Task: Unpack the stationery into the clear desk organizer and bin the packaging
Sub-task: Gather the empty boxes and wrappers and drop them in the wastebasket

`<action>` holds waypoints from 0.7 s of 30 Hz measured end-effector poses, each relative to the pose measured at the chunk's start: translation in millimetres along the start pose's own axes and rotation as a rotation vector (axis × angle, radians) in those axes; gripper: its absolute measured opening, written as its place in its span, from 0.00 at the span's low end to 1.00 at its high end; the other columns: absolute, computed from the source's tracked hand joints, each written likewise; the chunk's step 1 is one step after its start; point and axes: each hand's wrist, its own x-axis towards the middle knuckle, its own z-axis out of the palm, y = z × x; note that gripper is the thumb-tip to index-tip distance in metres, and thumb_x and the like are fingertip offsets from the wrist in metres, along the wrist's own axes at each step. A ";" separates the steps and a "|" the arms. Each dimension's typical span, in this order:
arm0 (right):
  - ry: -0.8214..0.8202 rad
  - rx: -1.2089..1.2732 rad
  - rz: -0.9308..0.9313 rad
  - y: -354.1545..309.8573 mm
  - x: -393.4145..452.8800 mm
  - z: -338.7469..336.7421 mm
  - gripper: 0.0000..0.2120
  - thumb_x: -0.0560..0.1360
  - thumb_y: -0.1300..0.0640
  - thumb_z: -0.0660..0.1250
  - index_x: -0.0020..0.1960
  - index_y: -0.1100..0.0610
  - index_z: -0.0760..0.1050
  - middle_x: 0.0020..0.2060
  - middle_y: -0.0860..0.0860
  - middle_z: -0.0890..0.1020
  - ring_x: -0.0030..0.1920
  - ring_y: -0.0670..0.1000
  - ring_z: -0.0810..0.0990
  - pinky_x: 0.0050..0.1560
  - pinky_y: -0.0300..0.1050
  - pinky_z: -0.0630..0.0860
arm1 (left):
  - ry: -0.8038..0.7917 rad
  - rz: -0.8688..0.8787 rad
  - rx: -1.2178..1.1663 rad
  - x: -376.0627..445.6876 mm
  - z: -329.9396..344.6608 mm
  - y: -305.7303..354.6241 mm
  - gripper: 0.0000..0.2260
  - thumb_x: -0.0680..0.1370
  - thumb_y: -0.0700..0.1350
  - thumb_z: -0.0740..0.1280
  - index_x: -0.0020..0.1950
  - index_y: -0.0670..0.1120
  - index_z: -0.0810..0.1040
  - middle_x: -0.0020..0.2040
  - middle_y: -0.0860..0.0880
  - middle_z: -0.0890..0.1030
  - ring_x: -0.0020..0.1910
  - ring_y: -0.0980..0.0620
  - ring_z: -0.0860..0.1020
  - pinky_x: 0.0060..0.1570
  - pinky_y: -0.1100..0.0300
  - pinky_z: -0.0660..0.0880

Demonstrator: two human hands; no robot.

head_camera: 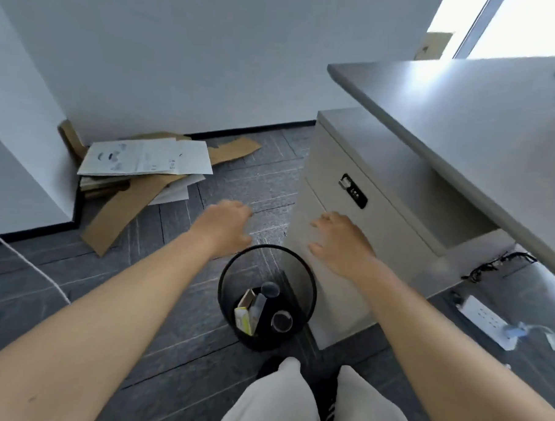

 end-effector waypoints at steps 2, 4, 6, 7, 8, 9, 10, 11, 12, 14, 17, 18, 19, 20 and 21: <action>0.072 0.020 -0.002 -4.7 -20.2 -27.2 0.18 0.75 0.57 0.59 0.64 0.62 0.67 0.65 0.58 0.68 0.66 0.58 0.65 0.64 0.50 0.64 | 0.081 0.029 -0.015 -15.1 -29.7 12.8 0.22 0.76 0.50 0.62 0.68 0.43 0.65 0.68 0.45 0.69 0.67 0.46 0.66 0.66 0.51 0.65; 0.164 0.037 -0.005 -7.0 -42.9 -54.1 0.19 0.75 0.57 0.60 0.64 0.61 0.67 0.66 0.57 0.67 0.66 0.58 0.64 0.63 0.51 0.65 | 0.172 0.064 -0.028 -28.9 -58.7 28.6 0.23 0.76 0.50 0.62 0.69 0.43 0.65 0.69 0.45 0.68 0.68 0.46 0.65 0.66 0.51 0.65; 0.268 -0.007 -0.021 -5.3 -64.2 -78.2 0.19 0.75 0.56 0.60 0.65 0.59 0.67 0.66 0.55 0.67 0.67 0.56 0.64 0.64 0.50 0.64 | 0.261 0.106 -0.041 -40.2 -85.1 47.9 0.23 0.76 0.50 0.63 0.68 0.44 0.66 0.68 0.45 0.69 0.67 0.46 0.66 0.66 0.51 0.65; 0.311 -0.024 -0.025 -3.2 -74.4 -89.0 0.20 0.75 0.55 0.60 0.65 0.58 0.67 0.66 0.55 0.67 0.67 0.56 0.63 0.64 0.50 0.63 | 0.293 0.130 -0.041 -45.0 -96.5 59.1 0.23 0.75 0.49 0.63 0.68 0.44 0.66 0.68 0.45 0.70 0.66 0.46 0.67 0.65 0.51 0.66; 0.345 -0.033 -0.019 -0.2 -84.8 -99.4 0.20 0.75 0.55 0.60 0.65 0.58 0.67 0.67 0.55 0.67 0.67 0.56 0.63 0.65 0.49 0.62 | 0.315 0.158 -0.034 -48.9 -106.7 71.2 0.22 0.75 0.49 0.63 0.68 0.43 0.66 0.67 0.44 0.70 0.66 0.45 0.68 0.65 0.51 0.66; 0.374 -0.037 -0.009 4.0 -95.0 -108.8 0.20 0.75 0.54 0.60 0.66 0.58 0.67 0.66 0.55 0.67 0.67 0.56 0.64 0.65 0.49 0.63 | 0.334 0.187 -0.026 -51.6 -115.6 83.7 0.22 0.75 0.49 0.63 0.68 0.43 0.66 0.67 0.44 0.70 0.65 0.44 0.68 0.65 0.51 0.66; 0.398 -0.037 0.006 9.6 -105.1 -117.7 0.20 0.75 0.54 0.60 0.66 0.58 0.66 0.66 0.55 0.67 0.67 0.56 0.64 0.65 0.48 0.63 | 0.352 0.213 -0.020 -53.3 -123.1 96.7 0.22 0.75 0.49 0.63 0.68 0.43 0.66 0.66 0.43 0.71 0.64 0.44 0.68 0.65 0.51 0.66; 0.419 -0.042 0.025 16.9 -115.6 -126.0 0.20 0.75 0.54 0.60 0.66 0.58 0.66 0.66 0.55 0.67 0.67 0.56 0.64 0.65 0.48 0.63 | 0.371 0.238 -0.018 -54.4 -129.7 110.2 0.22 0.75 0.48 0.64 0.67 0.43 0.66 0.66 0.43 0.71 0.64 0.44 0.69 0.65 0.51 0.66; 0.439 -0.051 0.046 25.3 -126.8 -133.6 0.21 0.75 0.53 0.60 0.66 0.58 0.66 0.67 0.55 0.67 0.67 0.56 0.64 0.65 0.48 0.63 | 0.388 0.263 -0.018 -54.7 -134.9 124.3 0.22 0.75 0.48 0.64 0.67 0.43 0.66 0.66 0.43 0.71 0.64 0.44 0.69 0.65 0.51 0.66; 0.471 -0.071 0.099 46.9 -150.0 -147.0 0.21 0.75 0.53 0.60 0.66 0.57 0.66 0.68 0.55 0.67 0.68 0.56 0.64 0.66 0.48 0.62 | 0.418 0.319 -0.019 -53.2 -142.7 155.2 0.23 0.75 0.48 0.64 0.68 0.42 0.66 0.67 0.43 0.70 0.66 0.45 0.68 0.66 0.50 0.65; 0.502 -0.090 0.211 87.7 -185.7 -160.3 0.21 0.76 0.52 0.60 0.67 0.57 0.65 0.69 0.54 0.66 0.69 0.55 0.63 0.68 0.49 0.62 | 0.410 0.408 -0.015 -47.5 -145.4 208.4 0.23 0.75 0.48 0.64 0.68 0.43 0.66 0.69 0.45 0.69 0.67 0.45 0.67 0.67 0.52 0.64; 0.509 -0.091 0.258 103.3 -197.4 -163.0 0.22 0.76 0.52 0.61 0.67 0.57 0.65 0.69 0.54 0.66 0.69 0.55 0.63 0.68 0.49 0.63 | 0.400 0.437 -0.016 -44.3 -144.0 226.8 0.23 0.75 0.48 0.64 0.69 0.44 0.65 0.69 0.45 0.68 0.68 0.45 0.66 0.67 0.52 0.64; 0.517 -0.083 0.307 119.8 -208.1 -164.7 0.22 0.75 0.53 0.61 0.67 0.58 0.65 0.69 0.55 0.66 0.69 0.55 0.63 0.69 0.49 0.63 | 0.390 0.465 -0.015 -40.6 -141.6 245.0 0.23 0.75 0.48 0.64 0.69 0.44 0.65 0.70 0.45 0.68 0.68 0.45 0.66 0.66 0.52 0.64; 0.524 -0.069 0.355 136.3 -219.0 -165.5 0.22 0.75 0.53 0.62 0.67 0.58 0.66 0.69 0.55 0.67 0.69 0.56 0.64 0.69 0.49 0.63 | 0.379 0.497 -0.012 -36.5 -138.4 262.7 0.23 0.75 0.49 0.64 0.69 0.45 0.65 0.70 0.45 0.68 0.68 0.45 0.67 0.66 0.53 0.65; 0.529 -0.051 0.403 152.8 -229.4 -165.8 0.22 0.75 0.53 0.62 0.66 0.59 0.66 0.68 0.56 0.67 0.68 0.56 0.64 0.68 0.49 0.63 | 0.368 0.529 -0.013 -31.7 -134.4 279.9 0.23 0.75 0.49 0.63 0.69 0.45 0.65 0.70 0.46 0.68 0.67 0.46 0.67 0.65 0.53 0.65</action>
